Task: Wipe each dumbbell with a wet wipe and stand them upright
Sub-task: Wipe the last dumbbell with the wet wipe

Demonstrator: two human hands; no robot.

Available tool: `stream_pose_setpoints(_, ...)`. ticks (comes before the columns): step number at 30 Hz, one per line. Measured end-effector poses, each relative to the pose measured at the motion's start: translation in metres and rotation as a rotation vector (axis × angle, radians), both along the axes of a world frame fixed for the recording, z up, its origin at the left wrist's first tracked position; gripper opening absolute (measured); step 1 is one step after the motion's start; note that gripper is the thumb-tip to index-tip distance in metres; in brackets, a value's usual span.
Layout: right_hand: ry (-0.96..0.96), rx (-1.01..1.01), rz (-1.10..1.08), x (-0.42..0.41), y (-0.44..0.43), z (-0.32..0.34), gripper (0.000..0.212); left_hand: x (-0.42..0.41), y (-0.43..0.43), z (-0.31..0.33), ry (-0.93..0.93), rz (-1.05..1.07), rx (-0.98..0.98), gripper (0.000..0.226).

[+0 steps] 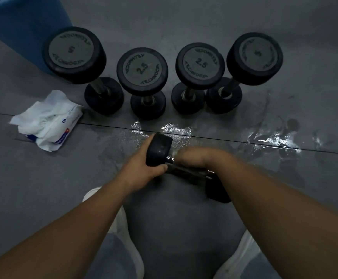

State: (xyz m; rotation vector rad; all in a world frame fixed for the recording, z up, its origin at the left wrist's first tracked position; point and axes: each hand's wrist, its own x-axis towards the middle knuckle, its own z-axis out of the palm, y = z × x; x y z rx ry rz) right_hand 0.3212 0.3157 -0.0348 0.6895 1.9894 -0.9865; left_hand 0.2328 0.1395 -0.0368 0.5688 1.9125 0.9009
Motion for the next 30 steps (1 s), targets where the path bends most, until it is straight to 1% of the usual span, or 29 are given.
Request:
stream_pose_setpoints(2, -0.034, -0.061, -0.028, 0.005, -0.001, -0.001, 0.017, -0.006, -0.008, 0.001, -0.037, -0.081, -0.009, 0.109)
stream_pose_setpoints(4, -0.060, -0.049, 0.021, 0.008, -0.005, -0.007, 0.033, -0.013, -0.011, 0.004, -0.116, -0.134, -0.034, 0.119)
stream_pose_setpoints(5, -0.059, -0.011, 0.057, 0.009, -0.010, -0.011, 0.041, -0.016, -0.009, 0.007, -0.149, -0.148, -0.050, 0.119)
stream_pose_setpoints(6, -0.046, 0.017, 0.075, 0.009, -0.017, -0.014, 0.045, -0.018, -0.006, 0.010, -0.163, -0.158, -0.062, 0.116)
stream_pose_setpoints(8, -0.033, -0.009, 0.046, 0.010, -0.027, -0.022, 0.037, -0.017, -0.002, 0.013, -0.157, -0.162, -0.103, 0.110)
stream_pose_setpoints(12, -0.127, -0.229, -0.045, 0.011, -0.029, -0.020, 0.016, -0.015, -0.009, 0.004, -0.199, -0.121, -0.153, 0.121)
stream_pose_setpoints(14, -0.175, -0.240, -0.035, 0.008, -0.029, -0.019, 0.011, -0.016, -0.007, 0.005, -0.252, -0.062, -0.149, 0.120)
stream_pose_setpoints(16, -0.182, -0.182, -0.004, 0.004, -0.031, -0.017, 0.005, -0.018, -0.003, 0.005, -0.286, 0.037, -0.148, 0.112)
stream_pose_setpoints(18, -0.163, -0.089, 0.054, 0.002, -0.034, -0.015, 0.017, -0.017, -0.002, 0.003, -0.293, 0.080, -0.143, 0.106)
stream_pose_setpoints(19, -0.138, -0.004, 0.120, 0.001, -0.034, -0.015, 0.023, -0.015, -0.003, 0.002, -0.292, 0.077, -0.137, 0.106)
stream_pose_setpoints(21, -0.025, 0.206, 0.278, 0.001, -0.033, -0.012, 0.028, -0.012, -0.006, -0.001, -0.299, 0.076, -0.114, 0.106)
stream_pose_setpoints(22, 0.040, 0.287, 0.342, 0.001, -0.030, -0.011, 0.028, -0.011, -0.006, -0.002, -0.294, 0.088, -0.091, 0.107)
stream_pose_setpoints(24, 0.143, 0.393, 0.421, 0.003, -0.023, -0.011, 0.025, -0.013, -0.002, -0.003, -0.249, 0.112, -0.045, 0.115)
stream_pose_setpoints(26, 0.178, 0.414, 0.441, 0.004, -0.017, -0.010, 0.026, -0.014, 0.001, -0.003, -0.188, 0.090, -0.046, 0.114)
stream_pose_setpoints(28, 0.206, 0.394, 0.444, 0.010, -0.014, -0.008, 0.033, -0.011, 0.002, -0.003, -0.159, 0.067, -0.050, 0.105)
stream_pose_setpoints(30, 0.274, 0.399, 0.497, 0.018, -0.015, -0.001, 0.028, -0.008, -0.003, -0.006, -0.121, 0.043, -0.059, 0.095)
